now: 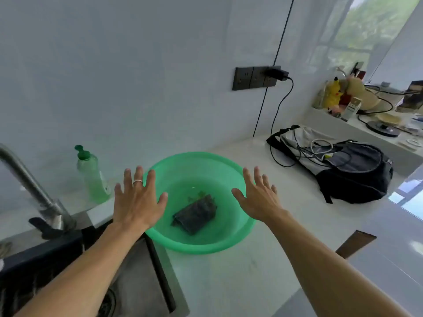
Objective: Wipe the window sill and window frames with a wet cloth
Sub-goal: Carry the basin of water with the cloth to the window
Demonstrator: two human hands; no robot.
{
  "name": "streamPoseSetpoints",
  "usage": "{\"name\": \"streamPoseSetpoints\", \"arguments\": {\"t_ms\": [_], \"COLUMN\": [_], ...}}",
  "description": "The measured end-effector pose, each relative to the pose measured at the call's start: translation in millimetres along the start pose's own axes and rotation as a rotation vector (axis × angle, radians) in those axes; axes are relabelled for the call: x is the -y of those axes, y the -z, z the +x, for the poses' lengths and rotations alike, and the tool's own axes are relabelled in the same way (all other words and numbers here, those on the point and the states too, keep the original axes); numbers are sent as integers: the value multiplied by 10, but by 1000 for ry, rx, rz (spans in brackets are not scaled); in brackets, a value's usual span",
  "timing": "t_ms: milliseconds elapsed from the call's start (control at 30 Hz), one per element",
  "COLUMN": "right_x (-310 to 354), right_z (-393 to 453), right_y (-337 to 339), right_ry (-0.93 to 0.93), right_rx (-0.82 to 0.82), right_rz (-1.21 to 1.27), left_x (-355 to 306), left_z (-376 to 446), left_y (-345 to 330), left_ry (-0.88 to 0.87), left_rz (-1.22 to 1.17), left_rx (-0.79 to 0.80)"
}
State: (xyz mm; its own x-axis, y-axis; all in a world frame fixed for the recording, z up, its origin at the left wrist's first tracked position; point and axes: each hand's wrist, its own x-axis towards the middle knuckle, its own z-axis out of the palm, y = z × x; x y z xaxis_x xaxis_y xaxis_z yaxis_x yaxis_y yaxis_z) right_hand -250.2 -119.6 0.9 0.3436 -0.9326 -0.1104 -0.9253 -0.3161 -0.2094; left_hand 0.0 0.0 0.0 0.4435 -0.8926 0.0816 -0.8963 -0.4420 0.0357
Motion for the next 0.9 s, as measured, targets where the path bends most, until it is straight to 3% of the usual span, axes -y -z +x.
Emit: {"name": "streamPoseSetpoints", "arguments": {"t_ms": [200, 533, 900], "right_x": [-159, -264, -902], "right_z": [470, 667, 215], "right_y": [-493, -588, -223], "right_ry": [-159, -255, -375], "right_rx": [117, -80, -241], "right_rz": [126, 197, 313], "left_x": [159, 142, -523], "left_z": [321, 553, 603], "left_y": [-507, -667, -316], "left_ry": [118, 274, 109], "left_rz": [-72, -205, -225], "left_rx": [148, 191, 158]}}
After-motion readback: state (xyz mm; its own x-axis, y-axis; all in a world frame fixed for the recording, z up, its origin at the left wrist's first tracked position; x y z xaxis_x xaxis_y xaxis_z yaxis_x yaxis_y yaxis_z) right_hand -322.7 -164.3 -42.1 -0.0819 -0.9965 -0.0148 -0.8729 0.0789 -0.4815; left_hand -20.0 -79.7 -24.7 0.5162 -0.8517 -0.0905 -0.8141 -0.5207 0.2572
